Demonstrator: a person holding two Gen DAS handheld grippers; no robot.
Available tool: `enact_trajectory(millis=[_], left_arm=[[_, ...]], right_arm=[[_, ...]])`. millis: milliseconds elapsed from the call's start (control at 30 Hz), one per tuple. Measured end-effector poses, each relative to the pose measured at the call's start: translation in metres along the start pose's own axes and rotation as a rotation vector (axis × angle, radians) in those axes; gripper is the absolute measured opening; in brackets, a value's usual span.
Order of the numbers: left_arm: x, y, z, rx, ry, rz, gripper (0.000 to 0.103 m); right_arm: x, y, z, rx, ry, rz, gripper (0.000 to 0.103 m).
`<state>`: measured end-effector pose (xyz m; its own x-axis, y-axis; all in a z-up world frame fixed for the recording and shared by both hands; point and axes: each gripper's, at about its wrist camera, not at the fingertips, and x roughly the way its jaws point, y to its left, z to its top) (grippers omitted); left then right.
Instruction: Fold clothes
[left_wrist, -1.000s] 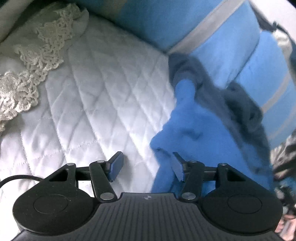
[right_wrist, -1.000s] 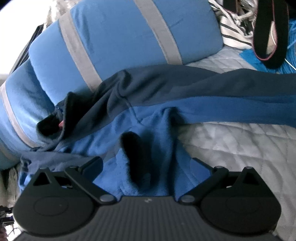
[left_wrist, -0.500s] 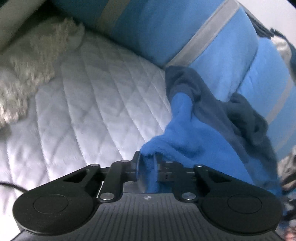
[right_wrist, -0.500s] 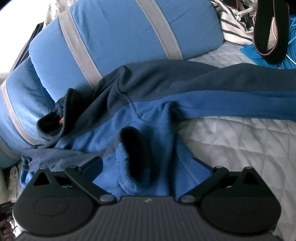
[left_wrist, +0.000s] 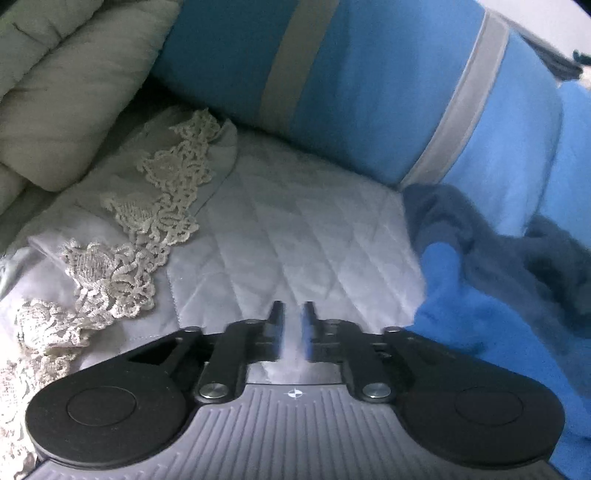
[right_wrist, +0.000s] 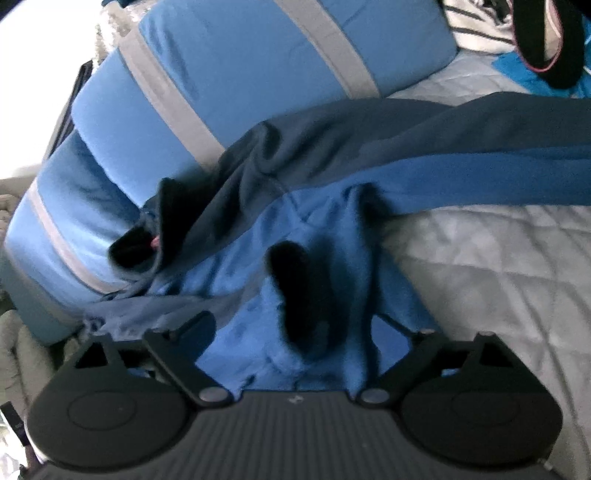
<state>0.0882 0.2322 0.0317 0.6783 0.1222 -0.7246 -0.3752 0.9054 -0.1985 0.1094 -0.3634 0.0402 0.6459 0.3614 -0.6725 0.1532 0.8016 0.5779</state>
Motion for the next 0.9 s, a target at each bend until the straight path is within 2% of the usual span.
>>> enact_trajectory(millis=[67, 100, 200, 267, 333, 400, 467, 533, 567, 700, 800, 833, 900], left_arm=[[-0.01, -0.004, 0.001, -0.008, -0.025, -0.021, 0.036], [-0.016, -0.007, 0.001, -0.007, -0.042, -0.033, 0.039], [-0.033, -0.022, 0.002, 0.007, -0.094, -0.066, 0.043], [-0.042, -0.033, 0.001, 0.019, -0.122, -0.098, 0.046], [-0.048, -0.044, 0.0, 0.031, -0.139, -0.131, 0.047], [-0.052, -0.056, -0.004, 0.047, -0.136, -0.164, 0.047], [-0.055, -0.069, -0.008, 0.075, -0.127, -0.202, 0.047], [-0.058, -0.081, -0.013, 0.11, -0.117, -0.237, 0.047], [-0.058, -0.086, -0.015, 0.13, -0.113, -0.247, 0.047], [-0.059, -0.104, -0.029, 0.218, -0.103, -0.28, 0.048], [-0.061, -0.117, -0.039, 0.3, -0.097, -0.314, 0.048], [-0.062, -0.122, -0.043, 0.334, -0.097, -0.328, 0.048], [-0.064, -0.133, -0.053, 0.427, -0.095, -0.357, 0.049]], right_arm=[[0.002, 0.002, -0.002, 0.012, 0.027, 0.017, 0.071], [0.003, 0.003, -0.003, 0.018, 0.04, 0.025, 0.067], [0.007, 0.003, -0.005, 0.04, 0.068, 0.037, 0.059], [0.009, -0.002, -0.005, 0.064, 0.067, 0.029, 0.036], [0.011, -0.01, -0.004, 0.109, 0.079, 0.022, 0.031], [0.014, -0.021, -0.006, 0.18, 0.111, 0.016, 0.032], [0.013, -0.025, -0.009, 0.204, 0.102, 0.031, 0.038], [0.007, -0.019, -0.01, 0.16, 0.067, 0.042, 0.056], [0.005, -0.013, -0.009, 0.114, 0.045, 0.04, 0.062], [0.002, 0.001, -0.005, 0.0, -0.002, 0.03, 0.067], [0.01, 0.006, -0.002, -0.045, -0.003, 0.014, 0.068], [0.013, 0.007, -0.002, -0.054, 0.002, 0.014, 0.058], [0.019, 0.008, 0.0, -0.074, 0.001, 0.002, 0.022]])
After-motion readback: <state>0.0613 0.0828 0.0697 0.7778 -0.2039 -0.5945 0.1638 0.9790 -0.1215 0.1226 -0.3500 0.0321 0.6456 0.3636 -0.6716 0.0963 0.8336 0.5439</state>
